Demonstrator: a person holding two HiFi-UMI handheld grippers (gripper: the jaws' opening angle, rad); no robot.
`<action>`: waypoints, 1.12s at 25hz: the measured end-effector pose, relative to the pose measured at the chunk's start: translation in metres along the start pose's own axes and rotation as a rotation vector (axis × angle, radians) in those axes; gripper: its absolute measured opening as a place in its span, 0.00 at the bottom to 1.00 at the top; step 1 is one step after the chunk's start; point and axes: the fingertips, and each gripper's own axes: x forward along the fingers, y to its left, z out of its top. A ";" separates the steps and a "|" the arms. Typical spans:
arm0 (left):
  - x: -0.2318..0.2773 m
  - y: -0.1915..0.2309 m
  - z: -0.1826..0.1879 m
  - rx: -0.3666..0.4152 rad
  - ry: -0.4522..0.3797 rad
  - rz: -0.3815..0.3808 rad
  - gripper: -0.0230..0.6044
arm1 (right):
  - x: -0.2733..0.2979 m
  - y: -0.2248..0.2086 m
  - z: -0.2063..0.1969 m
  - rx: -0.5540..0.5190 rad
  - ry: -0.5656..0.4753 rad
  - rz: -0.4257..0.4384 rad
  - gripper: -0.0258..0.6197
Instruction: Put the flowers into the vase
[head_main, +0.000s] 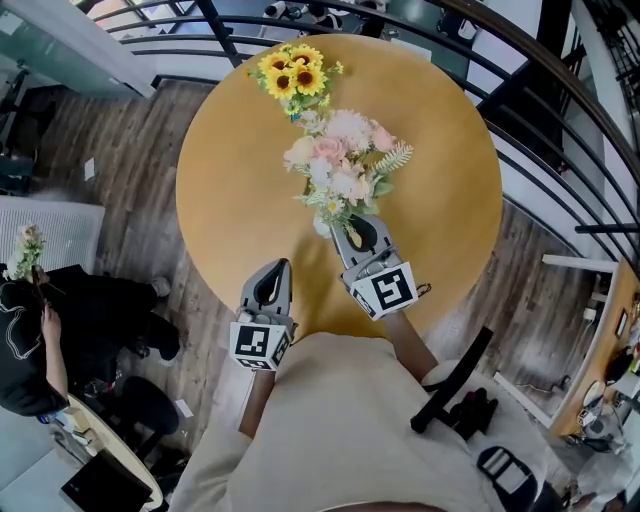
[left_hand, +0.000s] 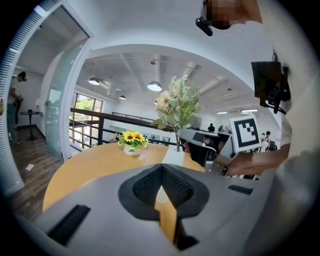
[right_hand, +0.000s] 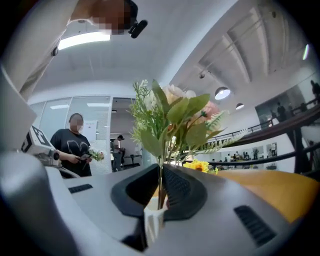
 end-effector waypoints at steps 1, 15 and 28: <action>0.000 0.000 0.001 0.001 0.000 0.000 0.05 | -0.001 0.002 0.001 -0.022 -0.004 -0.016 0.08; 0.004 -0.009 0.002 0.000 -0.009 -0.007 0.05 | -0.014 0.012 -0.053 -0.117 0.162 -0.092 0.47; 0.006 -0.022 0.006 0.016 -0.029 -0.029 0.05 | -0.040 0.009 -0.063 -0.055 0.204 -0.083 0.34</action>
